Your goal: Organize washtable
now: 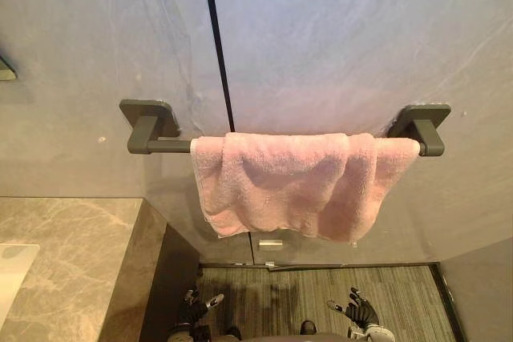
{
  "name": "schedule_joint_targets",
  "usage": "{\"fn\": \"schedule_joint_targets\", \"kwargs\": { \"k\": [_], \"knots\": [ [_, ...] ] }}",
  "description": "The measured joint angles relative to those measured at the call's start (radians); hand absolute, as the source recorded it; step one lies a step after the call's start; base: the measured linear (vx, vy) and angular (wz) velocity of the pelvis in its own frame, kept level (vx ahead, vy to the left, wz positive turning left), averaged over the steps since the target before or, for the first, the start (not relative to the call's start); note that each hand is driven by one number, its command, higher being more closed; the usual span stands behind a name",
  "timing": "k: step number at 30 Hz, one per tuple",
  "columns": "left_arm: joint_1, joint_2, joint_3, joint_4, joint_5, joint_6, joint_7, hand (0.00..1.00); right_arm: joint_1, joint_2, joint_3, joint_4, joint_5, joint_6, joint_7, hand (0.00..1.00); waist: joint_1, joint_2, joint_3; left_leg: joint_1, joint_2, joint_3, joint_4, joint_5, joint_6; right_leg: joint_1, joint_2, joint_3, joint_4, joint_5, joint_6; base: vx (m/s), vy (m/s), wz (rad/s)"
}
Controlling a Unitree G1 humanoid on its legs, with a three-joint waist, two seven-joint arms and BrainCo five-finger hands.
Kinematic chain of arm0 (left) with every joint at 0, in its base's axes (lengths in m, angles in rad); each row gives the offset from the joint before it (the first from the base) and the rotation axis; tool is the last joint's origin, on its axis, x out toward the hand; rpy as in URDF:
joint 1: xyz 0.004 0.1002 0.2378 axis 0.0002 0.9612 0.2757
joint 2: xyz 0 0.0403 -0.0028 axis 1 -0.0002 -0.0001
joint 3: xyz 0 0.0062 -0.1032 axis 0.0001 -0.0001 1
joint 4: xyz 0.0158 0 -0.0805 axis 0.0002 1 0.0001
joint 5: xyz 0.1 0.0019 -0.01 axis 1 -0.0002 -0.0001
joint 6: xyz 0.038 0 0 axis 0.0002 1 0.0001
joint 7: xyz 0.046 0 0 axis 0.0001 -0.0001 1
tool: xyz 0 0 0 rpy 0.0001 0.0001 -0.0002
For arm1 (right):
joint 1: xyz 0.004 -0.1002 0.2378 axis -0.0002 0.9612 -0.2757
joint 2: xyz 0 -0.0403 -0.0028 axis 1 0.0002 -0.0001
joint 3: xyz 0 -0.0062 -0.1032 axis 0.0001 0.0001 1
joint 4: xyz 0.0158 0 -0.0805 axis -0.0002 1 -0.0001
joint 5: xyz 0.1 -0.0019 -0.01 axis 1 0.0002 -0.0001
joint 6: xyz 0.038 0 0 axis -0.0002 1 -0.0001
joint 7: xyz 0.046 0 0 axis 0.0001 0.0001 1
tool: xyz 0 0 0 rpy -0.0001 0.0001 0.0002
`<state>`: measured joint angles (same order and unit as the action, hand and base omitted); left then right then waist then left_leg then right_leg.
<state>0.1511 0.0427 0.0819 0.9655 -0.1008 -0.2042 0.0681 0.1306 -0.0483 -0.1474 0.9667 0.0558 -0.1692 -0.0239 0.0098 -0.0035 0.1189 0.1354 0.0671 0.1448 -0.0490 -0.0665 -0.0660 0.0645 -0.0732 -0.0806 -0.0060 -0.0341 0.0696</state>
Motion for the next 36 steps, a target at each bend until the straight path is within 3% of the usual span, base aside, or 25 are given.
{"fn": "schedule_joint_targets", "kwargs": {
  "k": [1,2,13,20,36],
  "knots": [
    [0.000,0.000,0.000,0.001,0.000,0.000,0.000,0.00,-0.001,0.000,0.000,0.001,0.000,0.000,0.000,0.00,-0.001,0.000,0.000,0.000,0.000,0.000,0.000,0.000,0.000,0.000,0.000,0.000,0.000,0.000,0.000,0.00,0.000,0.00],
    [-0.016,0.014,-0.001,0.029,0.016,0.001,0.000,0.00,-0.027,-0.017,0.008,0.031,-0.028,0.000,-0.020,0.00,-0.024,-0.003,0.008,-0.003,-0.001,-0.001,0.011,-0.002,0.001,0.018,0.001,0.002,-0.032,0.022,-0.001,0.00,0.000,0.00],
    [-0.027,0.015,-0.001,0.055,0.016,0.008,-0.002,0.00,-0.042,-0.019,-0.002,0.073,0.019,0.005,-0.016,0.00,-0.023,-0.001,0.006,0.009,0.000,-0.003,0.015,-0.002,0.001,0.032,0.001,-0.001,-0.032,0.022,-0.002,0.00,0.000,0.00],
    [-0.065,0.020,-0.004,0.111,0.015,0.047,-0.019,0.00,-0.056,-0.017,-0.043,0.129,0.101,0.027,-0.003,0.00,-0.021,0.000,0.006,0.039,0.002,-0.001,0.023,-0.002,0.001,0.060,0.000,-0.002,-0.033,0.028,-0.002,-0.07,-0.015,0.00],
    [-0.090,0.025,-0.036,0.154,0.016,0.054,-0.023,0.00,-0.063,-0.021,-0.049,0.153,0.099,0.041,0.002,0.00,-0.021,-0.001,-0.001,0.041,0.003,0.010,0.020,-0.001,0.001,0.077,0.002,0.002,-0.069,0.052,-0.003,-0.03,-0.010,-0.01]
  ]
}}
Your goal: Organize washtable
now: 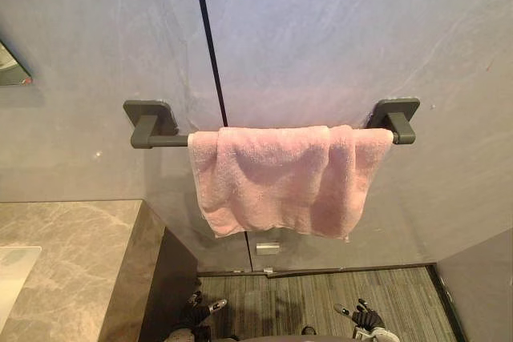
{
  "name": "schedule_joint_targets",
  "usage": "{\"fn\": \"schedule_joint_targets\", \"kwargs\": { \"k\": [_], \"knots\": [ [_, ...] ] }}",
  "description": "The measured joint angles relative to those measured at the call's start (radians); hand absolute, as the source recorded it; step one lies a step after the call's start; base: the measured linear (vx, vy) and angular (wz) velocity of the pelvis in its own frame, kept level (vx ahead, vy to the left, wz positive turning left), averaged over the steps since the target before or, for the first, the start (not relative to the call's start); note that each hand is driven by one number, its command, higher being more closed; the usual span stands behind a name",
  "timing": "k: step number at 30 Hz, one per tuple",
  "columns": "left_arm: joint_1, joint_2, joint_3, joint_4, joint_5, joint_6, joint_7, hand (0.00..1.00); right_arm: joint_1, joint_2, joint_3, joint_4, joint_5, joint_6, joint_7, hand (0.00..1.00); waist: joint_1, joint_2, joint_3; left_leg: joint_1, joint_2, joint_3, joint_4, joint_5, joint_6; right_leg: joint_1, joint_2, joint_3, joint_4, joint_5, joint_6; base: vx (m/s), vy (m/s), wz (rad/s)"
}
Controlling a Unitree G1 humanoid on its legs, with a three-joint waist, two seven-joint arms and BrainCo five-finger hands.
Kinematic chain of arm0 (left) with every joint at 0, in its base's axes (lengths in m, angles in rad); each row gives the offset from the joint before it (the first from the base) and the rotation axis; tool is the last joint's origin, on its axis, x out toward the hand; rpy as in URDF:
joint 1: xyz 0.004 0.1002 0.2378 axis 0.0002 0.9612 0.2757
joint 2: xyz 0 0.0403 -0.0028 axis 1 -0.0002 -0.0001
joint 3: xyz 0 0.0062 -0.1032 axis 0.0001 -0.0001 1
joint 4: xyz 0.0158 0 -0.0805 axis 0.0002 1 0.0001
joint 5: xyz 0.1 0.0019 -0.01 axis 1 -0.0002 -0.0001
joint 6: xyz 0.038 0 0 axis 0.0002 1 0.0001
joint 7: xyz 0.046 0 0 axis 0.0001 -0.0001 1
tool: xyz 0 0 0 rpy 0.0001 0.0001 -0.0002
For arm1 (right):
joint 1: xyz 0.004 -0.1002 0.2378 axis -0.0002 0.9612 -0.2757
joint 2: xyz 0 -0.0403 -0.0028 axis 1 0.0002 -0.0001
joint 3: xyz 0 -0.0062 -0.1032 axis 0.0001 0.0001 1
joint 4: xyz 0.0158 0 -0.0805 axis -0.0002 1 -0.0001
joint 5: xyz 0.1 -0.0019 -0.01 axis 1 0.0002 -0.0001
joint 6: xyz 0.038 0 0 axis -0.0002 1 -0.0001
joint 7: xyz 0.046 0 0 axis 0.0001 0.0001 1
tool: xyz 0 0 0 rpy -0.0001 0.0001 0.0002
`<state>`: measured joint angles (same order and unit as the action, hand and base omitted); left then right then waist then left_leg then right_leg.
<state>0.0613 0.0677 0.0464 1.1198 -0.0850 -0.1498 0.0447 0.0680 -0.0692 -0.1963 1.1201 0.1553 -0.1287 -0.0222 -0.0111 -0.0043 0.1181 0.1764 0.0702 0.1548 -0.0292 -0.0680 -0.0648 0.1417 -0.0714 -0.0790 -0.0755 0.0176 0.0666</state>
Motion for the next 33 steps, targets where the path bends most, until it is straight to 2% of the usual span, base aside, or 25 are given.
{"fn": "schedule_joint_targets", "kwargs": {
  "k": [7,10,11,13,14,16,17,19,21,22,23,24,25,26,27,28,29,30,31,32,33],
  "knots": [
    [-0.001,0.007,-0.008,0.001,0.000,0.008,0.000,0.00,0.000,0.000,0.001,0.002,-0.001,0.000,0.000,0.00,0.000,-0.002,-0.001,0.011,0.001,0.014,0.001,0.000,0.000,0.007,0.000,0.007,-0.001,0.002,0.001,-0.05,-0.015,-0.03],
    [-0.004,0.009,-0.009,-0.001,0.000,0.007,0.000,0.00,-0.006,-0.006,0.009,0.002,-0.010,0.000,0.001,0.00,0.011,0.001,-0.001,0.004,0.014,0.058,0.004,0.000,0.000,-0.044,0.009,0.055,0.041,0.001,0.001,-0.07,-0.018,-0.46],
    [-0.010,0.012,-0.011,-0.001,0.000,0.008,0.000,0.00,-0.014,-0.004,0.017,0.002,-0.013,0.001,0.001,0.00,0.025,-0.001,0.000,-0.010,0.019,0.085,0.012,-0.001,-0.001,-0.089,0.016,0.085,0.090,-0.010,-0.002,-0.05,-0.021,-0.61],
    [-0.022,0.024,-0.020,0.003,0.000,0.011,0.000,0.00,-0.021,0.002,0.021,-0.002,-0.011,0.000,0.001,0.00,0.013,-0.014,0.007,-0.039,0.018,0.091,0.038,-0.003,0.000,-0.143,0.015,0.099,0.164,-0.037,0.000,-0.09,-0.025,-0.25],
    [-0.026,0.035,-0.037,0.002,0.000,0.011,0.001,0.00,-0.022,0.003,0.022,-0.006,-0.009,-0.001,0.000,0.00,0.002,-0.026,0.013,-0.073,0.020,0.077,0.073,-0.012,0.005,-0.178,0.000,0.102,0.229,-0.067,0.003,-0.13,-0.011,0.32],
    [-0.034,0.036,-0.045,0.001,-0.001,0.012,0.002,0.00,-0.021,-0.001,0.027,-0.006,-0.007,-0.001,0.000,0.00,-0.006,-0.021,0.019,-0.104,0.025,0.045,0.102,-0.015,0.009,-0.207,-0.016,0.076,0.312,-0.118,-0.001,-0.08,-0.005,0.68],
    [-0.041,0.037,-0.045,0.001,-0.001,0.013,0.004,0.00,-0.015,-0.002,0.027,-0.006,-0.006,-0.002,0.001,0.00,-0.006,-0.031,0.017,-0.127,0.025,-0.004,0.128,-0.015,0.008,-0.231,-0.037,0.070,0.445,-0.182,-0.014,-0.01,-0.042,1.09],
    [-0.042,0.040,-0.044,-0.009,-0.004,0.011,0.007,0.00,0.000,-0.004,0.016,-0.006,-0.004,-0.001,0.001,0.00,-0.003,-0.031,0.013,-0.163,0.037,-0.078,0.160,-0.009,-0.011,-0.234,-0.071,0.086,0.602,-0.233,-0.007,-0.01,-0.119,1.13],
    [-0.031,0.063,-0.040,-0.011,-0.022,0.010,0.015,0.00,0.001,0.007,0.017,-0.005,-0.005,0.001,0.001,0.00,0.006,-0.040,-0.006,-0.230,0.065,-0.149,0.195,0.013,-0.055,-0.235,-0.088,0.188,0.685,-0.237,-0.005,-0.07,-0.315,0.80],
    [-0.031,0.071,-0.034,-0.010,-0.029,0.010,0.023,0.00,-0.002,0.015,0.020,-0.005,-0.005,0.001,0.001,0.00,0.013,-0.048,-0.011,-0.265,0.070,-0.168,0.211,0.022,-0.070,-0.230,-0.081,0.238,0.668,-0.253,0.019,-0.12,-0.438,0.66],
    [-0.032,0.074,-0.035,-0.010,-0.031,0.011,0.026,0.00,-0.008,0.023,0.031,-0.001,-0.001,0.004,0.000,0.00,0.019,-0.062,-0.021,-0.315,0.084,-0.197,0.224,0.045,-0.102,-0.211,-0.042,0.282,0.620,-0.314,0.064,-0.16,-0.470,0.52],
    [-0.034,0.074,-0.035,-0.010,-0.033,0.011,0.026,0.00,-0.013,0.021,0.040,0.001,0.001,0.005,0.000,0.00,0.024,-0.053,-0.019,-0.327,0.092,-0.214,0.216,0.056,-0.119,-0.209,-0.028,0.284,0.603,-0.334,0.066,-0.26,-0.555,0.66],
    [-0.041,0.057,-0.035,-0.011,-0.042,0.011,0.027,0.00,-0.024,0.019,0.053,-0.007,0.005,0.005,-0.003,0.00,0.025,-0.020,-0.006,-0.354,0.127,-0.250,0.194,0.103,-0.133,-0.196,0.011,0.263,0.567,-0.377,0.044,-0.33,-0.529,0.72],
    [-0.042,0.035,-0.035,-0.012,-0.052,0.010,0.028,0.00,-0.031,0.007,0.061,-0.009,0.011,0.000,-0.005,0.00,0.020,0.005,0.003,-0.369,0.148,-0.272,0.161,0.166,-0.120,-0.191,0.042,0.220,0.559,-0.405,0.009,-0.33,-0.422,0.90],
    [-0.044,0.021,-0.035,-0.012,-0.056,0.010,0.027,0.00,-0.035,-0.002,0.060,-0.010,0.013,-0.001,-0.006,0.00,0.014,0.019,0.010,-0.376,0.157,-0.278,0.134,0.215,-0.110,-0.192,0.055,0.193,0.563,-0.406,0.004,-0.36,-0.348,1.45],
    [-0.041,0.005,-0.040,-0.024,-0.062,0.008,0.025,0.00,-0.040,-0.013,0.058,-0.019,0.015,-0.002,-0.016,0.00,0.000,0.029,0.020,-0.377,0.166,-0.234,0.044,0.294,-0.029,-0.196,0.054,0.091,0.554,-0.392,-0.042,-0.37,-0.280,1.95],
    [-0.042,0.003,-0.040,-0.029,-0.063,0.008,0.024,0.00,-0.039,-0.025,0.048,-0.017,0.012,-0.003,-0.024,0.00,-0.006,0.037,0.022,-0.390,0.161,-0.102,0.074,0.225,0.034,-0.191,0.047,0.005,0.549,-0.381,-0.080,-0.42,-0.291,2.34],
    [-0.044,0.015,-0.040,-0.029,-0.064,0.011,0.026,0.00,-0.039,-0.023,0.045,-0.015,0.008,0.000,-0.030,0.00,-0.005,0.018,0.032,-0.396,0.157,-0.006,0.105,0.208,0.027,-0.182,0.018,-0.070,0.538,-0.369,-0.099,-0.32,-0.230,2.01],
    [-0.042,0.021,-0.042,-0.030,-0.063,0.012,0.026,0.00,-0.035,-0.020,0.044,-0.013,0.009,0.001,-0.033,0.00,-0.008,0.004,0.037,-0.388,0.144,0.038,0.129,0.208,0.025,-0.168,-0.004,-0.113,0.523,-0.358,-0.101,-0.28,-0.203,1.85],
    [-0.036,0.023,-0.042,-0.031,-0.063,0.010,0.028,0.00,-0.031,-0.021,0.044,-0.005,0.008,0.001,-0.036,0.00,-0.007,-0.008,0.033,-0.379,0.114,0.048,0.192,0.205,0.024,-0.159,-0.030,-0.171,0.493,-0.333,-0.105,-0.22,-0.127,1.45],
    [-0.036,0.024,-0.042,-0.032,-0.063,0.009,0.028,0.00,-0.031,-0.022,0.044,-0.005,0.008,0.002,-0.037,0.00,-0.005,-0.009,0.033,-0.379,0.100,0.046,0.240,0.189,0.020,-0.159,-0.041,-0.198,0.480,-0.321,-0.105,-0.29,-0.094,1.38]
  ]
}}
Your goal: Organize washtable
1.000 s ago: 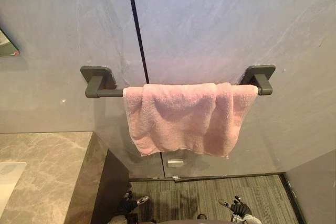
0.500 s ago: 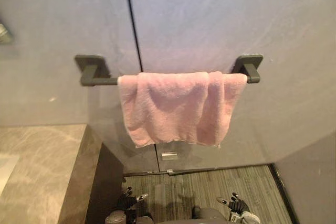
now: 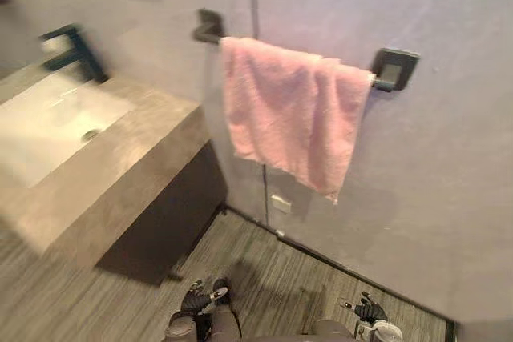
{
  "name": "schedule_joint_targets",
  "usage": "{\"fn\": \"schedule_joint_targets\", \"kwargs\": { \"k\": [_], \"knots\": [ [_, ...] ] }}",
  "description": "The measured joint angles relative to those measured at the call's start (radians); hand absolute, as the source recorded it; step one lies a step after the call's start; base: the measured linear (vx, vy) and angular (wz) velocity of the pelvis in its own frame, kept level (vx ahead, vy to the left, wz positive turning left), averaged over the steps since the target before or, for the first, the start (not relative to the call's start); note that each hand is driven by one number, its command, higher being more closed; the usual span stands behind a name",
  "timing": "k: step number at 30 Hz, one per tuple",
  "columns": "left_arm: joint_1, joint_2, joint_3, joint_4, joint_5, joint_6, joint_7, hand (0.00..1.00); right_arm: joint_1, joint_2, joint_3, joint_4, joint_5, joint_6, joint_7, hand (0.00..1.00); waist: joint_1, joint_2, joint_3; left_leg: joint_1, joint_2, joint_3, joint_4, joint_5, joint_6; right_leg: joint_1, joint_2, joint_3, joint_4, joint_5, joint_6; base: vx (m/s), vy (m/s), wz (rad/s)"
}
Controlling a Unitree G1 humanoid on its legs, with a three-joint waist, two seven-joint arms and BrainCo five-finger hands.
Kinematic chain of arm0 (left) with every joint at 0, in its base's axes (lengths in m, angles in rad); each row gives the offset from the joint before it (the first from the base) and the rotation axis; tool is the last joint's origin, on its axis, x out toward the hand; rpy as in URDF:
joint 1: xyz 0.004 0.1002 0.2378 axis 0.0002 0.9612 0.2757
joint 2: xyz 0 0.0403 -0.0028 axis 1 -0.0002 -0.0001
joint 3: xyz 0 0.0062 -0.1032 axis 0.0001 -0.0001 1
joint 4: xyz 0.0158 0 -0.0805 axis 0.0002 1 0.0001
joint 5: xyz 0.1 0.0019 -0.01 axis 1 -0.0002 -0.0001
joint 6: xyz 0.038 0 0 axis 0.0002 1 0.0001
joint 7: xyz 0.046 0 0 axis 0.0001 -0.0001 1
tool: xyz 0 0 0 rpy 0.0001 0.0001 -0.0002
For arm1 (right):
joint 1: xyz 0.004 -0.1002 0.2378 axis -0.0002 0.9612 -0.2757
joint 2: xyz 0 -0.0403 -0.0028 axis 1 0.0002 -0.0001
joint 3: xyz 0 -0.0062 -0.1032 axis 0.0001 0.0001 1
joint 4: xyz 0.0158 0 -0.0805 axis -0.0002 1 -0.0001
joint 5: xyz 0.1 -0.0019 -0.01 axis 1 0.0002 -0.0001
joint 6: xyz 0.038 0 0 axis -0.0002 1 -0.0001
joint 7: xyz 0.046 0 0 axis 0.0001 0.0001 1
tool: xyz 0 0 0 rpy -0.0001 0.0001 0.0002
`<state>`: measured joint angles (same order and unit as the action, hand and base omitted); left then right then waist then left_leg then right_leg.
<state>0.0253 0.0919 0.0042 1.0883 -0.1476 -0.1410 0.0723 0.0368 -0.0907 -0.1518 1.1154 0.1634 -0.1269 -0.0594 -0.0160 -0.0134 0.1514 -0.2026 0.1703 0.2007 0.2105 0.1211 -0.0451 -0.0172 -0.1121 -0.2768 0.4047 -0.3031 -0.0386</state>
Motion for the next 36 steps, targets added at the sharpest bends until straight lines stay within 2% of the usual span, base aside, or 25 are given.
{"fn": "schedule_joint_targets", "kwargs": {
  "k": [1,3,4,5,6,7,8,9,12,16,20,24,26,28,29,30,31,34,36],
  "knots": [
    [0.001,0.000,-0.001,0.000,0.001,-0.001,-0.001,0.00,-0.002,0.001,0.000,0.002,-0.007,0.001,0.000,0.00,0.004,0.000,0.000,0.009,-0.012,-0.001,0.084,-0.043,0.004,-0.001,-0.013,-0.036,-0.023,0.022,0.003,-0.29,-0.004,1.23],
    [0.005,-0.001,-0.002,0.006,0.002,0.004,-0.005,0.00,-0.009,0.012,0.001,0.005,-0.016,0.007,0.000,0.00,0.002,0.000,0.001,0.106,-0.003,0.069,0.210,-0.206,0.012,0.020,-0.037,-0.127,-0.086,0.081,0.009,-0.28,0.061,1.29],
    [0.007,-0.001,-0.004,0.008,0.002,0.006,-0.006,0.00,-0.010,0.015,0.001,0.005,-0.017,0.007,0.000,0.00,0.003,0.000,0.001,0.132,0.008,0.095,0.227,-0.231,0.011,0.022,-0.041,-0.142,-0.094,0.090,0.011,-0.23,0.115,1.11],
    [0.006,-0.001,-0.014,0.013,0.003,0.008,-0.007,0.00,-0.011,0.023,0.000,0.001,-0.017,0.007,0.000,0.00,0.001,0.002,0.000,0.196,0.043,0.161,0.272,-0.270,0.010,0.021,-0.053,-0.189,-0.097,0.106,0.018,-0.53,0.411,2.62],
    [0.003,0.004,-0.078,0.024,0.036,0.027,-0.017,0.00,0.002,0.049,-0.046,-0.033,-0.009,0.006,-0.001,0.00,-0.042,0.024,-0.046,0.287,0.011,0.226,-0.037,-0.295,-0.049,-0.002,-0.048,-0.281,-0.172,0.178,0.086,-0.58,0.488,3.00],
    [0.003,0.018,-0.096,0.029,0.048,0.028,-0.028,0.00,0.012,0.067,-0.048,-0.032,-0.008,0.012,-0.001,0.00,-0.048,0.005,-0.053,0.286,-0.033,0.188,-0.119,-0.231,-0.029,0.008,-0.043,-0.255,-0.245,0.224,0.077,-0.51,0.463,2.68],
    [0.006,0.021,-0.101,0.032,0.050,0.028,-0.029,0.00,0.013,0.072,-0.048,-0.031,-0.007,0.014,-0.001,0.00,-0.048,-0.002,-0.054,0.286,-0.047,0.176,-0.128,-0.224,-0.023,0.018,-0.041,-0.243,-0.270,0.243,0.082,-0.15,0.181,0.87],
    [0.015,0.022,-0.108,0.031,0.053,0.028,-0.028,0.00,0.014,0.071,-0.046,-0.031,-0.008,0.016,-0.001,0.00,-0.047,-0.001,-0.056,0.293,-0.064,0.165,-0.138,-0.216,-0.014,0.043,-0.042,-0.241,-0.305,0.274,0.099,-0.10,0.134,0.35],
    [0.036,0.026,-0.107,0.031,0.060,0.026,-0.029,0.00,0.011,0.062,-0.035,-0.032,-0.009,0.016,0.000,0.00,-0.039,0.014,-0.064,0.310,-0.091,0.161,-0.180,-0.195,0.002,0.067,-0.047,-0.235,-0.353,0.318,0.101,-0.13,0.102,0.03],
    [0.036,0.029,-0.078,0.033,0.071,0.024,-0.029,0.00,0.011,0.063,-0.034,-0.030,-0.010,0.016,0.000,0.00,-0.028,0.005,-0.064,0.322,-0.118,0.150,-0.279,-0.127,0.012,0.057,-0.048,-0.246,-0.391,0.350,0.102,-0.12,0.011,0.08],
    [0.036,0.027,-0.052,0.034,0.071,0.021,-0.029,0.00,0.009,0.063,-0.024,-0.026,-0.010,0.016,0.007,0.00,-0.024,-0.003,-0.059,0.306,-0.123,0.096,-0.311,-0.100,0.021,0.051,-0.049,-0.280,-0.381,0.340,0.103,-0.08,-0.040,0.29],
    [0.035,0.022,-0.032,0.033,0.071,0.017,-0.028,0.00,0.006,0.061,-0.017,-0.001,-0.008,0.006,0.017,0.00,-0.024,-0.007,-0.057,0.267,-0.134,0.006,-0.301,-0.088,0.019,0.050,-0.047,-0.295,-0.359,0.293,0.112,-0.03,-0.030,0.70],
    [0.027,0.022,-0.028,0.024,0.068,0.012,-0.028,0.00,-0.008,0.050,-0.020,0.022,-0.007,-0.001,0.017,0.00,-0.023,-0.015,-0.041,0.176,-0.138,-0.061,-0.178,-0.110,0.029,0.052,-0.056,-0.297,-0.336,0.253,0.124,0.00,-0.018,1.48],
    [0.008,0.023,0.003,0.016,0.058,0.005,-0.027,0.00,-0.021,0.048,-0.037,0.038,-0.006,-0.001,0.017,0.00,-0.022,-0.025,-0.004,0.107,-0.132,-0.034,-0.051,-0.145,0.011,0.090,-0.069,-0.339,-0.327,0.259,0.119,-0.04,0.033,1.37],
    [0.000,0.017,0.021,0.009,0.040,0.005,-0.025,0.00,-0.021,0.044,-0.040,0.038,-0.006,-0.001,0.016,0.00,-0.007,-0.016,0.011,0.095,-0.109,0.027,-0.013,-0.190,0.016,0.118,-0.068,-0.379,-0.329,0.259,0.114,-0.01,0.073,0.88],
    [-0.004,0.008,0.047,0.009,0.029,0.005,-0.024,0.00,-0.021,0.042,-0.045,0.041,-0.006,0.001,0.015,0.00,0.017,-0.023,0.016,0.091,-0.103,0.054,0.001,-0.205,0.025,0.130,-0.075,-0.393,-0.331,0.251,0.116,0.01,0.083,0.62],
    [-0.005,0.007,0.054,0.006,0.024,0.005,-0.023,0.00,-0.021,0.042,-0.047,0.038,-0.006,0.001,0.014,0.00,0.024,-0.024,0.017,0.088,-0.103,0.065,0.005,-0.209,0.028,0.133,-0.082,-0.399,-0.331,0.250,0.119,0.05,0.096,0.42],
    [-0.010,0.006,0.107,-0.002,0.021,0.005,-0.024,0.00,-0.046,0.040,-0.062,0.037,-0.007,0.002,0.009,0.00,0.021,-0.025,0.031,-0.016,-0.088,0.073,0.068,-0.214,0.037,0.132,-0.123,-0.413,-0.331,0.236,0.150,-0.04,0.092,0.34],
    [-0.009,0.006,0.126,-0.016,0.009,0.000,-0.020,0.00,-0.047,0.026,-0.054,0.037,-0.007,0.002,0.002,0.00,0.030,-0.012,0.038,-0.077,-0.036,0.085,0.094,-0.196,0.012,0.132,-0.139,-0.399,-0.329,0.234,0.195,-0.02,0.168,0.00]
  ]
}}
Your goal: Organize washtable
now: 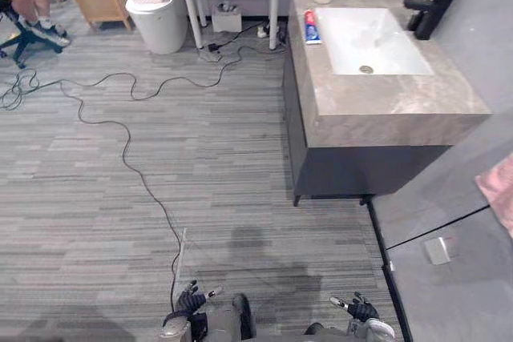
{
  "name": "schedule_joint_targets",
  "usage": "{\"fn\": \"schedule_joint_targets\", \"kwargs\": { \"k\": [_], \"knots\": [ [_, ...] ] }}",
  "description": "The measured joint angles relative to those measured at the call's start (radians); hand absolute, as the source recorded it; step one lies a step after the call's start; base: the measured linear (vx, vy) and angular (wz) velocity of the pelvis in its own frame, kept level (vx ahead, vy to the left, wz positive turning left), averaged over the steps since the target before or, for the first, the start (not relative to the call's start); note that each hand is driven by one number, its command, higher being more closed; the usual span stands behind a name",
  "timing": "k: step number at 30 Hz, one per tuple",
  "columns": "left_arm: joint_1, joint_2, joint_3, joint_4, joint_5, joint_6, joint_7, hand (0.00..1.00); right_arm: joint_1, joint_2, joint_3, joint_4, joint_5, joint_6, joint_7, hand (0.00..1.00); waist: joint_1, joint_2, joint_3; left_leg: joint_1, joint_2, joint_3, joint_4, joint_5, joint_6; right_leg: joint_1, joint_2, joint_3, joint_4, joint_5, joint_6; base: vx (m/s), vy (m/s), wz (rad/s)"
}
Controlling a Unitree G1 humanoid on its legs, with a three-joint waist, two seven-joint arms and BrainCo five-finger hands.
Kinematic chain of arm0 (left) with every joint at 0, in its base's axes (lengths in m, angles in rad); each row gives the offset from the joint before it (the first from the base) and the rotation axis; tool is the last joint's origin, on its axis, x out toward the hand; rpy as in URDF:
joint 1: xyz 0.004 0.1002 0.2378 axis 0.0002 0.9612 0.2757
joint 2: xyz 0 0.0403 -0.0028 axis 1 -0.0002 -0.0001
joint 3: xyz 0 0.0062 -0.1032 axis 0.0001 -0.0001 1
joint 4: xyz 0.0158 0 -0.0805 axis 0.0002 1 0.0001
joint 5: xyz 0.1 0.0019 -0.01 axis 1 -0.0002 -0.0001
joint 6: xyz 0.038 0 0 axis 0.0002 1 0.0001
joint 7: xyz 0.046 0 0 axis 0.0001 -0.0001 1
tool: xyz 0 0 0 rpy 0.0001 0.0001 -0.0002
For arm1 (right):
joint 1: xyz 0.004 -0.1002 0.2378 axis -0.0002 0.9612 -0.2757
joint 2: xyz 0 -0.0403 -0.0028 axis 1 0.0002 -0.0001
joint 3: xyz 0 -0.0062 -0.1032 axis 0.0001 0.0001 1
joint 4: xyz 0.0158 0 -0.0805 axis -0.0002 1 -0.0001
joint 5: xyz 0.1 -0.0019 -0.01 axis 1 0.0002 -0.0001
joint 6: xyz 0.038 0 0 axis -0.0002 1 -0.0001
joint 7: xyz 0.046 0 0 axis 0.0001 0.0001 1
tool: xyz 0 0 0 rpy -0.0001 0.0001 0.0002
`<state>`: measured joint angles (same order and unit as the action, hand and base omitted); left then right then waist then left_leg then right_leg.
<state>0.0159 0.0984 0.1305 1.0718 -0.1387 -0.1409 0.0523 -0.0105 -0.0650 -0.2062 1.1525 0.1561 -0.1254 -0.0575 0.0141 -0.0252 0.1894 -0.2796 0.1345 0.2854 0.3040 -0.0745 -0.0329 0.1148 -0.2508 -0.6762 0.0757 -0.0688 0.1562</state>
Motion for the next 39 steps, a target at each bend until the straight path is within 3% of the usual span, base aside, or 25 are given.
{"fn": "schedule_joint_targets", "kwargs": {
  "k": [1,3,4,5,6,7,9,10,12,14,16,18,19,20,21,24,25,26,27,29,31,33,36,38,39],
  "knots": [
    [0.003,0.006,0.011,0.006,-0.007,0.000,0.008,0.00,0.000,-0.001,0.019,0.002,-0.001,0.001,-0.004,0.00,0.003,0.004,-0.005,0.000,-0.018,0.035,0.033,-0.020,0.030,0.005,-0.027,0.030,-0.005,-0.001,0.028,0.16,0.286,-0.13],
    [0.003,0.008,0.026,0.015,-0.007,-0.001,0.017,0.00,-0.001,0.003,0.021,0.002,-0.003,0.003,0.000,0.00,0.000,-0.019,-0.007,-0.002,-0.058,0.072,0.074,-0.098,0.062,0.000,-0.076,0.082,0.004,-0.018,0.057,0.27,0.312,-0.12],
    [0.001,0.014,0.030,0.018,-0.007,0.001,0.018,0.00,0.001,0.003,0.018,0.002,-0.008,0.004,0.000,0.00,0.001,-0.024,-0.006,-0.002,-0.085,0.080,0.115,-0.143,0.086,-0.011,-0.115,0.131,0.089,-0.023,0.062,0.36,0.296,-0.13],
    [0.001,0.021,0.028,0.026,-0.007,0.005,0.019,0.00,0.003,0.003,0.018,0.002,-0.010,0.006,0.000,0.00,0.003,-0.024,-0.006,0.026,-0.112,0.095,0.119,-0.172,0.105,-0.041,-0.167,0.176,0.238,-0.051,0.020,0.37,0.292,-0.16],
    [0.006,0.023,0.027,0.030,-0.007,0.006,0.019,0.00,0.000,0.005,0.019,0.002,-0.010,0.007,0.002,0.00,0.003,-0.021,-0.005,0.048,-0.125,0.099,0.110,-0.178,0.114,-0.074,-0.194,0.188,0.333,-0.063,-0.059,0.39,0.272,-0.18],
    [0.012,0.024,0.021,0.038,-0.007,0.007,0.018,0.00,0.000,0.012,0.021,-0.004,-0.011,0.005,0.004,0.00,0.000,-0.017,-0.003,0.092,-0.146,0.104,0.080,-0.179,0.129,-0.115,-0.217,0.214,0.483,-0.078,-0.172,0.38,0.240,-0.10],
    [0.014,0.047,-0.023,0.042,-0.006,0.015,0.017,0.00,-0.002,0.014,0.020,-0.024,-0.008,0.002,0.009,0.00,-0.014,-0.014,0.002,0.215,-0.176,0.091,-0.031,-0.162,0.145,-0.193,-0.098,0.412,0.696,-0.147,-0.087,0.35,0.183,0.16],
    [0.016,0.052,-0.043,0.045,-0.006,0.015,0.016,0.00,0.002,0.018,0.020,-0.032,-0.007,0.002,0.012,0.00,-0.024,-0.009,0.005,0.270,-0.186,0.070,-0.083,-0.147,0.145,-0.207,-0.041,0.432,0.729,-0.179,-0.083,0.36,0.108,0.51],
    [-0.003,0.044,-0.055,0.046,-0.004,0.015,0.013,0.00,-0.002,0.018,0.035,-0.053,0.012,-0.005,0.017,0.00,-0.052,-0.002,0.017,0.364,-0.189,0.037,-0.150,-0.139,0.131,-0.270,0.059,0.361,0.706,-0.252,-0.136,0.39,0.081,0.55],
    [-0.021,0.027,-0.054,0.046,-0.003,0.015,0.012,0.00,-0.001,0.019,0.042,-0.071,0.029,-0.010,0.018,0.00,-0.056,-0.006,0.031,0.413,-0.184,0.024,-0.171,-0.148,0.112,-0.346,0.115,0.332,0.610,-0.258,-0.153,0.37,0.028,0.29],
    [-0.028,0.019,-0.056,0.046,0.005,0.016,0.011,0.00,-0.001,0.021,0.043,-0.079,0.039,-0.020,0.018,0.00,-0.057,-0.005,0.042,0.461,-0.176,0.016,-0.202,-0.160,0.091,-0.407,0.181,0.347,0.441,-0.214,-0.157,0.36,-0.003,0.19],
    [-0.024,0.006,-0.059,0.046,0.024,0.016,0.004,0.00,0.003,0.033,0.043,-0.079,0.040,-0.023,0.017,0.00,-0.058,-0.028,0.046,0.520,-0.178,0.013,-0.223,-0.184,0.051,-0.414,0.225,0.357,0.220,-0.044,-0.176,0.43,-0.070,0.20],
    [-0.012,0.002,-0.053,0.044,0.034,0.014,-0.006,0.00,0.023,0.049,0.034,-0.081,0.041,-0.026,0.017,0.00,-0.062,-0.053,0.034,0.554,-0.188,-0.001,-0.236,-0.197,0.029,-0.408,0.230,0.383,0.184,0.108,-0.230,0.56,-0.134,0.15],
    [-0.013,-0.013,-0.043,0.048,0.039,0.017,-0.008,0.00,0.025,0.058,0.017,-0.090,0.040,-0.024,0.017,0.00,-0.056,-0.037,0.034,0.590,-0.167,-0.005,-0.233,-0.207,0.011,-0.405,0.243,0.383,0.230,0.097,-0.276,0.47,-0.127,0.08],
    [-0.013,-0.019,-0.030,0.046,0.042,0.017,-0.009,0.00,0.029,0.058,0.016,-0.101,0.040,-0.022,0.017,0.00,-0.057,-0.035,0.031,0.590,-0.158,0.002,-0.214,-0.206,0.009,-0.398,0.247,0.382,0.238,0.072,-0.282,0.46,-0.145,0.00],
    [-0.019,-0.061,0.041,0.023,0.053,0.020,-0.012,0.00,0.047,0.059,0.018,-0.158,0.041,-0.022,0.017,0.00,-0.087,-0.005,0.039,0.449,-0.057,0.024,0.228,-0.217,-0.061,-0.313,0.267,0.374,0.226,0.010,-0.280,0.41,-0.131,0.07],
    [-0.016,-0.079,0.073,0.012,0.053,0.019,-0.012,0.00,0.055,0.050,0.019,-0.166,0.040,-0.022,0.017,0.00,-0.085,0.019,0.035,0.365,0.013,0.031,0.458,-0.206,-0.093,-0.263,0.291,0.388,0.204,-0.006,-0.285,0.40,-0.045,-0.43],
    [-0.015,-0.087,0.093,-0.004,0.053,0.018,-0.011,0.00,0.056,0.045,0.020,-0.165,0.040,-0.022,0.017,0.00,-0.079,0.029,0.037,0.319,0.076,0.049,0.595,-0.209,-0.088,-0.213,0.310,0.415,0.195,-0.031,-0.295,0.39,-0.022,-0.56],
    [-0.014,-0.086,0.100,-0.006,0.052,0.018,-0.011,0.00,0.058,0.045,0.020,-0.162,0.041,-0.021,0.017,0.00,-0.075,0.028,0.037,0.301,0.103,0.062,0.631,-0.213,-0.081,-0.189,0.317,0.436,0.188,-0.045,-0.301,0.38,-0.005,-0.75],
    [-0.014,-0.092,0.101,-0.024,0.050,0.016,-0.009,0.00,0.072,0.048,0.019,-0.154,0.042,-0.017,0.017,0.00,-0.051,0.021,0.027,0.230,0.164,0.103,0.581,-0.232,-0.049,-0.111,0.318,0.509,0.143,-0.052,-0.286,0.37,0.022,-0.86],
    [-0.014,-0.093,0.099,-0.025,0.046,0.011,-0.008,0.00,0.077,0.049,0.018,-0.154,0.045,-0.016,0.015,0.00,-0.049,0.013,0.022,0.180,0.160,0.099,0.452,-0.236,-0.041,-0.081,0.304,0.558,0.121,-0.064,-0.275,0.26,0.093,-0.78],
    [-0.013,-0.094,0.097,-0.024,0.044,0.010,-0.006,0.00,0.079,0.047,0.017,-0.153,0.047,-0.016,0.013,0.00,-0.050,0.016,0.012,0.121,0.101,0.024,0.186,-0.220,-0.054,-0.055,0.268,0.630,0.113,-0.091,-0.237,0.31,0.216,-0.85],
    [-0.008,-0.087,0.066,-0.020,0.035,0.001,-0.003,0.00,0.082,0.034,0.017,-0.119,0.040,-0.013,0.014,0.00,-0.037,0.023,-0.006,0.100,0.024,-0.159,-0.055,-0.168,-0.091,-0.042,0.235,0.736,0.144,-0.157,-0.173,0.35,0.332,-1.01],
    [0.002,-0.078,0.057,-0.006,0.034,0.001,-0.004,0.00,0.093,0.036,0.017,-0.112,0.039,-0.007,0.014,0.00,-0.028,0.018,-0.043,0.111,0.006,-0.152,-0.001,-0.086,-0.046,-0.042,0.211,0.797,0.203,-0.215,-0.138,0.51,0.469,-1.11],
    [0.012,-0.066,0.057,0.002,0.035,0.003,-0.003,0.00,0.116,0.045,0.017,-0.114,0.038,-0.005,0.015,0.00,-0.033,-0.006,-0.081,0.123,-0.016,-0.123,0.017,-0.051,-0.034,-0.050,0.185,0.829,0.254,-0.238,-0.110,0.48,0.424,-1.05]
  ]
}}
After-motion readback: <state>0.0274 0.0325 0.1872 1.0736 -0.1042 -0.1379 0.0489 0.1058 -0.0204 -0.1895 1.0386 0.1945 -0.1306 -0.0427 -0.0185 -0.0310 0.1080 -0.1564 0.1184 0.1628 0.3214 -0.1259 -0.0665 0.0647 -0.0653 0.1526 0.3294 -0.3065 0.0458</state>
